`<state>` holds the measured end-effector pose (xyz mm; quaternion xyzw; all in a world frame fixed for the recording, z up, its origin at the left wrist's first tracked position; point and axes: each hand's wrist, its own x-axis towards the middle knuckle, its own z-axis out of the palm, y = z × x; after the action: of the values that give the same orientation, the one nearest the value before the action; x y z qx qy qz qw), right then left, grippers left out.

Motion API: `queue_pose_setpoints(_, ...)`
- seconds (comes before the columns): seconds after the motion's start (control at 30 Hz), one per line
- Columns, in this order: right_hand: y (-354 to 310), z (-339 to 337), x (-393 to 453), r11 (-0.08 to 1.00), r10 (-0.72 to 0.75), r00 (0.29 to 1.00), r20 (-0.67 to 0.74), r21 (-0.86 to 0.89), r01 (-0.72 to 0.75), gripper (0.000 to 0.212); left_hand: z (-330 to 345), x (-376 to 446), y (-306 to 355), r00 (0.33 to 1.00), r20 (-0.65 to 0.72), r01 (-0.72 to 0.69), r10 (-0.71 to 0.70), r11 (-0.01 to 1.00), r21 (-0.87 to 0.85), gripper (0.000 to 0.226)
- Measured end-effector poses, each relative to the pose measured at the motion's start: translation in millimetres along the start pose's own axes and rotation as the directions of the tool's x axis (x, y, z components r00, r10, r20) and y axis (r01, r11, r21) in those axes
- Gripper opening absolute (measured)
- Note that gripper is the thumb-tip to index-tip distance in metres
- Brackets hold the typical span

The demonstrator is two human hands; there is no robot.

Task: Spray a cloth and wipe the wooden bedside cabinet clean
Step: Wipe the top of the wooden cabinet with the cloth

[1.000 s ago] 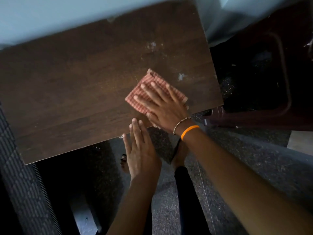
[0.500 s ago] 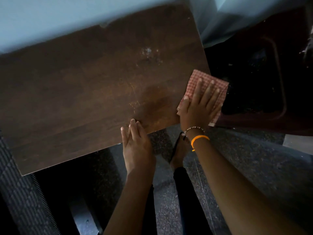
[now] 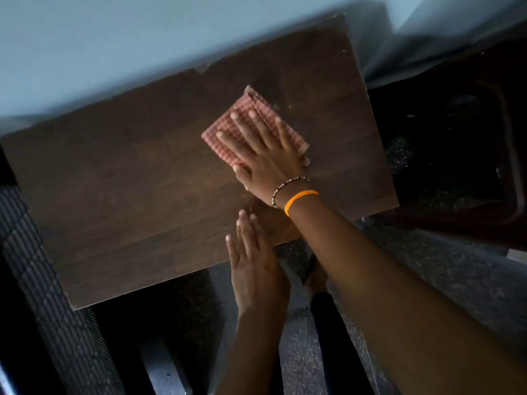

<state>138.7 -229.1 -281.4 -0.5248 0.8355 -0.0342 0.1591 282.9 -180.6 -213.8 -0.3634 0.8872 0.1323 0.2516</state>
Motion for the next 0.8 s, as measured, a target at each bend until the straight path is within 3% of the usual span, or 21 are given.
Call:
queue_pose_setpoints(0.1, 30, -3, 6, 0.990, 0.138, 0.987, -0.078, 0.012, -0.137, 0.062, -7, 21, -7, 0.998, -0.057, 0.011, -0.009, 1.000, 0.029, 0.089)
queue_pose_setpoints(0.2, 65, -12, 5, 0.949, 0.315, 0.946, -0.081, -0.004, -0.316, 0.064, -20, 38, -15, 0.999, -0.029, 0.019, -0.014, 0.987, 0.161, 0.083)
queue_pose_setpoints(0.3, 92, -19, -2, 0.882, 0.470, 0.879, -0.086, 0.004, -0.471, 0.065, -22, 47, -22, 1.000, 0.025, -0.001, -0.005, 0.971, 0.238, 0.091)
queue_pose_setpoints(0.47, 83, -15, -21, 0.745, 0.666, 0.744, -0.044, 0.063, -0.664, 0.068, -16, 49, -32, 0.999, -0.003, -0.031, 0.034, 0.954, 0.297, 0.096)
queue_pose_setpoints(0.57, 61, -10, -26, 0.750, 0.662, 0.749, -0.024, 0.034, -0.661, 0.071, -11, 49, -35, 0.998, -0.053, -0.019, 0.036, 0.954, 0.300, 0.097)
queue_pose_setpoints(0.67, 45, -9, -24, 0.833, 0.552, 0.834, -0.025, -0.025, -0.552, 0.071, -7, 49, -35, 0.994, -0.093, -0.024, 0.051, 0.961, 0.274, 0.096)
queue_pose_setpoints(0.8, 6, -5, 5, 0.962, 0.270, 0.963, -0.014, -0.039, -0.271, 0.070, -1, 52, -39, 0.983, -0.167, -0.037, 0.075, 0.974, 0.223, 0.057)
